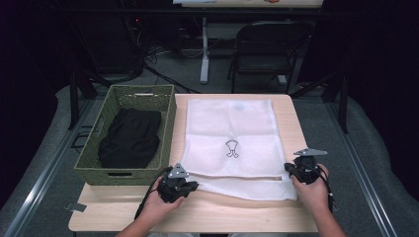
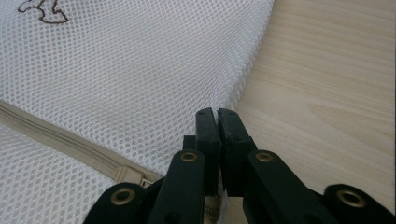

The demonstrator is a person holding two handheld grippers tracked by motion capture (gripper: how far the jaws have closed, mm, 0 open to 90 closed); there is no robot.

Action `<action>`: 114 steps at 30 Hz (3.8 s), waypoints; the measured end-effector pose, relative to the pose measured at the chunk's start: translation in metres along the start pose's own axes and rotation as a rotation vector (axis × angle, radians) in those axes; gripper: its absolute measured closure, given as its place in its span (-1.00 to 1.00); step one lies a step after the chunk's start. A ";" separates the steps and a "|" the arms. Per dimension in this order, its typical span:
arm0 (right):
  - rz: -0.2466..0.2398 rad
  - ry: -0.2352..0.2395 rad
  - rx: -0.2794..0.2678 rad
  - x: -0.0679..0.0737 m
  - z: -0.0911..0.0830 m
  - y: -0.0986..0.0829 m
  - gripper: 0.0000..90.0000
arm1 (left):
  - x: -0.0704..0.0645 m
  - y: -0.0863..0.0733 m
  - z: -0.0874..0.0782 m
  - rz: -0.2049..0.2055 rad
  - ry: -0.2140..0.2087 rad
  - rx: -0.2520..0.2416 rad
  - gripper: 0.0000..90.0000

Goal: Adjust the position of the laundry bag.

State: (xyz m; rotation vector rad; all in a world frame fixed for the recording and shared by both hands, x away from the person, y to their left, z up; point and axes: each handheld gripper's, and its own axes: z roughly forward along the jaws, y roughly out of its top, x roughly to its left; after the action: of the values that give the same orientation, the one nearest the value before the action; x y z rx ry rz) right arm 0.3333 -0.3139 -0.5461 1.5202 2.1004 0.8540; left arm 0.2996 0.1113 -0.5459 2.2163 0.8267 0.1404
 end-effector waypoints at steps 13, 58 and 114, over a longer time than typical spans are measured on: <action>-0.021 0.036 -0.015 0.014 -0.018 -0.003 0.95 | -0.009 -0.005 -0.021 0.040 0.006 0.006 0.93; -0.019 0.046 -0.011 0.025 -0.026 -0.046 0.94 | -0.023 -0.045 -0.016 0.024 -0.046 0.050 0.91; 0.063 0.006 -0.051 0.024 -0.050 -0.056 0.51 | -0.055 0.055 0.012 0.086 -0.090 -0.045 0.51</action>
State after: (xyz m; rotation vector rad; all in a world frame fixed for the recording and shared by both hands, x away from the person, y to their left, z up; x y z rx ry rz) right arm 0.2548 -0.3152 -0.5474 1.5664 2.0285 0.9286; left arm 0.2889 0.0427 -0.5085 2.1993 0.6735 0.0994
